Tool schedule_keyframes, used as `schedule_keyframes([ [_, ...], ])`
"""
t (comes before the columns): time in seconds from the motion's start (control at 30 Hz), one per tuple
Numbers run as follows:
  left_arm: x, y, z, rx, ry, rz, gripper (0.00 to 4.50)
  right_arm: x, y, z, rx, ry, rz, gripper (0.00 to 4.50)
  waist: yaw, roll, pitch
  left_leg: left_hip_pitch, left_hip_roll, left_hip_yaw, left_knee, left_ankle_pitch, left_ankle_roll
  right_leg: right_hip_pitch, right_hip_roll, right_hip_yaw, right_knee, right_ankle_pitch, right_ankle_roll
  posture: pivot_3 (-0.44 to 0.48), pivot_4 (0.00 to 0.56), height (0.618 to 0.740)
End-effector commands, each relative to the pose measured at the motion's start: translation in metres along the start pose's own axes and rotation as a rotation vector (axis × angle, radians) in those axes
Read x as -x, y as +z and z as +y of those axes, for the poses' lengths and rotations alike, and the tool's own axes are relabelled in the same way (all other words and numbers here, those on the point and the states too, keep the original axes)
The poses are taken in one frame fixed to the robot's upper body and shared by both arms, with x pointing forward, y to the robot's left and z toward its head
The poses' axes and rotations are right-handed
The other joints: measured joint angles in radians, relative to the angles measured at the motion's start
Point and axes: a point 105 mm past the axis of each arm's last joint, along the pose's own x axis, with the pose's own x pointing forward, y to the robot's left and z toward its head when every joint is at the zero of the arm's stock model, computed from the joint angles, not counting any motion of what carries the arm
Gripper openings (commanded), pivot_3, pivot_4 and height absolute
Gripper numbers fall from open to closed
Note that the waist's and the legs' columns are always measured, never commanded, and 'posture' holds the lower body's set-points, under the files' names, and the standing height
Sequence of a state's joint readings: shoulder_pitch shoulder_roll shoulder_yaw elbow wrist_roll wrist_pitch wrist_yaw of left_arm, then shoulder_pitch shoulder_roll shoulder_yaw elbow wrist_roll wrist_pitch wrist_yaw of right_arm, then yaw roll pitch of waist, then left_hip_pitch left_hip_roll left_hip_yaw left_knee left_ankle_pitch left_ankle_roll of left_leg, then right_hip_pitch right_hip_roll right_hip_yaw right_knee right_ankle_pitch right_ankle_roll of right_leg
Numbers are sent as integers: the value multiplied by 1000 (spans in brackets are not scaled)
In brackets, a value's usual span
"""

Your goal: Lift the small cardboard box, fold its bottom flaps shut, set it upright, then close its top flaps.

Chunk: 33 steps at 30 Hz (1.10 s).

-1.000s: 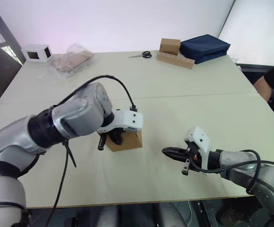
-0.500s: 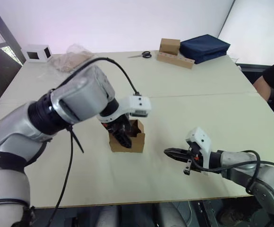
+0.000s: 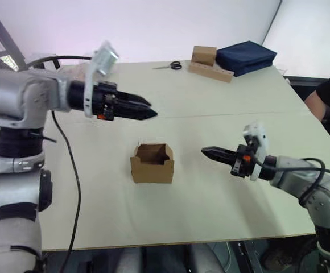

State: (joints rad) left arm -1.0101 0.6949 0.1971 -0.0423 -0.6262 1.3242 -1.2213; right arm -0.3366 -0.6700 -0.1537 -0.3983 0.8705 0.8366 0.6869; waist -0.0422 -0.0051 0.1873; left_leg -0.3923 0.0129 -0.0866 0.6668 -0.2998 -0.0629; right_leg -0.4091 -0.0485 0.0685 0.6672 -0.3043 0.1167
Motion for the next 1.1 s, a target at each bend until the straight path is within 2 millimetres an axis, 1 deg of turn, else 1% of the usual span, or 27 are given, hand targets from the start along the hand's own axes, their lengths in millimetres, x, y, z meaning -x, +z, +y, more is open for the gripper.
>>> schedule_keyframes([
  [0.03,28,-1,-5,-40,106,-94,3526,-2,18,5,36,42,-47,0,1,0,0,0,0,0,0,0,0,0,0,0,0,0,0,0,150,740],
  [0.1,37,-15,-2,-28,167,-95,3526,-5,18,8,55,69,-22,0,2,0,0,0,0,-1,0,0,0,0,0,0,0,0,0,0,150,740],
  [0.13,40,-21,-1,-30,198,-95,3013,-7,18,10,63,83,-13,0,2,0,0,0,0,-1,0,0,0,0,0,0,0,0,0,0,150,740],
  [0.17,44,-27,1,-17,221,-102,2838,-9,17,11,68,93,-8,0,3,0,0,0,0,-1,0,0,0,0,0,0,0,0,0,0,150,740],
  [0.2,47,-34,2,0,240,-104,2395,-11,17,13,73,104,-4,0,3,0,0,0,0,-1,0,0,0,0,0,0,0,0,0,0,150,740],
  [0.27,53,-50,3,24,277,-106,1667,-14,14,17,79,132,10,0,0,0,0,0,0,0,0,-1,1,0,0,0,1,0,0,0,150,740],
  [0.3,55,-55,5,49,294,-134,1216,-16,11,19,84,142,21,0,0,0,0,1,0,0,0,-1,1,1,0,0,1,0,0,0,150,740],
  [0.33,57,-58,5,75,301,-165,903,-18,8,20,85,150,30,0,1,0,0,1,0,0,0,0,1,0,0,0,1,0,0,0,150,740],
  [0.37,58,-62,6,89,308,-180,403,-19,5,19,90,152,36,0,2,0,0,1,0,-1,0,-1,1,0,0,0,1,0,0,0,150,740],
  [0.4,58,-66,6,95,320,-182,55,-20,4,19,92,152,39,0,3,0,0,1,0,-1,0,-1,1,0,0,0,1,0,0,0,150,740],
  [0.57,50,-93,4,116,318,-112,55,-30,-5,18,115,153,65,0,1,0,0,1,0,0,-1,-1,1,0,0,0,1,0,0,0,150,740],
  [0.8,38,-111,11,112,316,-56,55,-41,-11,23,134,156,82,0,3,0,0,1,0,0,-1,-1,1,0,0,0,1,0,0,0,150,740],
  [0.97,24,-117,16,90,302,-23,55,-56,-16,21,162,145,89,0,1,0,0,1,0,0,-1,-1,2,0,0,0,1,0,0,0,150,740],
  [1.1,18,-123,21,84,294,-9,55,-63,-21,20,182,148,99,0,1,0,-1,1,0,0,-1,-1,1,0,0,0,1,0,0,0,150,740],
])
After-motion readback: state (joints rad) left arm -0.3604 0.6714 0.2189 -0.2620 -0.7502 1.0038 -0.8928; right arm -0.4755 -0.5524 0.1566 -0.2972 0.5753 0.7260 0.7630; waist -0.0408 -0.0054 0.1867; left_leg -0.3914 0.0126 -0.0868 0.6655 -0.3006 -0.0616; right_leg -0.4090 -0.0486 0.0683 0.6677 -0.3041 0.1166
